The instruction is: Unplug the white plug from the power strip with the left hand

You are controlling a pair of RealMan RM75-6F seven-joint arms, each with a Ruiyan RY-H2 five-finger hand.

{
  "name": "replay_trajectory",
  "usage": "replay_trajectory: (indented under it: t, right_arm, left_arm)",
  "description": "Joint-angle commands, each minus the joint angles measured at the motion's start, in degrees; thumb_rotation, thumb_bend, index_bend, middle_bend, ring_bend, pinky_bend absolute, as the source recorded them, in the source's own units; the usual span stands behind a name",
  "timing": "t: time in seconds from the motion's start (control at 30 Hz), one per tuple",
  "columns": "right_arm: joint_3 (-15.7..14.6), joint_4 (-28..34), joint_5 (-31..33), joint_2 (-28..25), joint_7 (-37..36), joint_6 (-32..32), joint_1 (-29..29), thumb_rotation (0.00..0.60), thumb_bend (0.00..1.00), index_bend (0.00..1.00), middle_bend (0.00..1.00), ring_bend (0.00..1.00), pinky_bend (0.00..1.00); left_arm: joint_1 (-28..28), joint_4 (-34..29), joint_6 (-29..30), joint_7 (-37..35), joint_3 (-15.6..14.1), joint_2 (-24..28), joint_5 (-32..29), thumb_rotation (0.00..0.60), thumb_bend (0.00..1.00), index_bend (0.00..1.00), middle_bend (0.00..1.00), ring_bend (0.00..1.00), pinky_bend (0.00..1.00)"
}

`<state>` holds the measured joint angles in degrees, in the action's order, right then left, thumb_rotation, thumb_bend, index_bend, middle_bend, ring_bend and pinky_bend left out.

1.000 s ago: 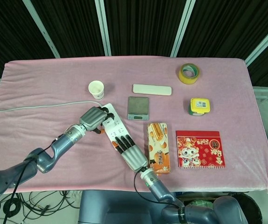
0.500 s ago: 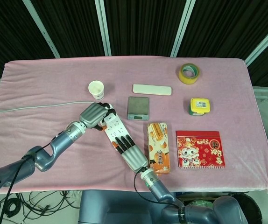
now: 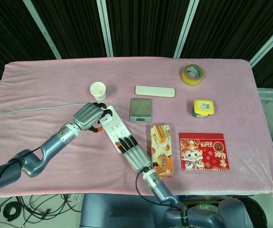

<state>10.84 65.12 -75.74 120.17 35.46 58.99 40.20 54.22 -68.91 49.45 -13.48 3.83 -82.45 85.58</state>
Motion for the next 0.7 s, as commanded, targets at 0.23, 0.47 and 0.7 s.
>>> replay_trajectory:
  t: [0.23,0.47,0.7]
  right_arm:
    - [4.3,12.1,0.2,-9.9,2.8,4.7,-1.1,0.6,0.74,0.13,0.08,0.1,0.09]
    - [5.7,19.9,3.7,-21.8,3.4,4.8,-4.1,0.6,0.74,0.13,0.08,0.1,0.09]
    - [3.9,21.0,4.2,-30.3,1.4,5.7,-7.0,0.6,0.74,0.13,0.08,0.1,0.09]
  left_arm:
    - [-6.7,-11.5,5.9,4.0,-3.4,9.3,1.1,0.6,0.69,0.68,0.66,0.24,0.36]
    - [-13.0,-13.3,10.6,3.0,-7.1,11.0,2.0,0.6,0.69,0.68,0.66,0.24,0.36]
    - [-17.4,-7.0,11.8,3.5,-10.0,7.5,2.4,0.6,0.69,0.67,0.65,0.24,0.33]
